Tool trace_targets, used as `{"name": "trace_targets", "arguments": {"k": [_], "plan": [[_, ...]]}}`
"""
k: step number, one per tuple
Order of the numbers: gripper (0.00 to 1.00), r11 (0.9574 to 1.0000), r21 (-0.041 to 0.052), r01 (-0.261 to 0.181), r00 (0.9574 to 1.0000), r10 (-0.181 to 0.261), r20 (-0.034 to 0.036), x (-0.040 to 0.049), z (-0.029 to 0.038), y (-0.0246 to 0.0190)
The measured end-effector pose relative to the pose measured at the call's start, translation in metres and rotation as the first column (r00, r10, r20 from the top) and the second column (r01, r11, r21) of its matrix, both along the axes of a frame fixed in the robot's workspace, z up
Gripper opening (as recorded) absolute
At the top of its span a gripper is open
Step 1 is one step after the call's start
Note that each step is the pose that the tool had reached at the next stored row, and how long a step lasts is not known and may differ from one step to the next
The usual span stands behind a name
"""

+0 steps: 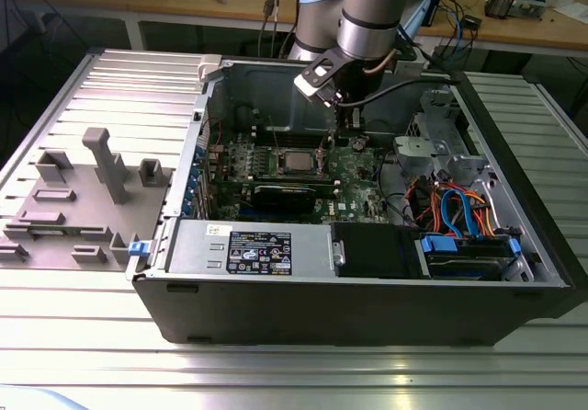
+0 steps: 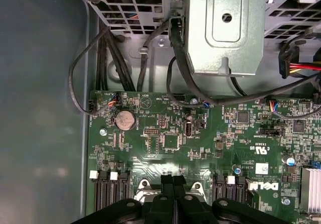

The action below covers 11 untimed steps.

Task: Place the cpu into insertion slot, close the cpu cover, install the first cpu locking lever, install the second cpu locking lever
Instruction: 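Close the cpu cover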

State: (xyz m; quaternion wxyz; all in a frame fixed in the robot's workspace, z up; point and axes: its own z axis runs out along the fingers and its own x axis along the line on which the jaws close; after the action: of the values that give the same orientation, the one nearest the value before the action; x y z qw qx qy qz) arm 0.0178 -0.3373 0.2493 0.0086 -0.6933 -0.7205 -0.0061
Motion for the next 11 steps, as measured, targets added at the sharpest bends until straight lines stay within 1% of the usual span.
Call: {"name": "trace_targets", "arguments": {"k": [11], "plan": [[0.11, 1.0, 0.0, 0.0, 1.0, 0.0, 0.0, -0.0067, 0.0, 0.0]]}}
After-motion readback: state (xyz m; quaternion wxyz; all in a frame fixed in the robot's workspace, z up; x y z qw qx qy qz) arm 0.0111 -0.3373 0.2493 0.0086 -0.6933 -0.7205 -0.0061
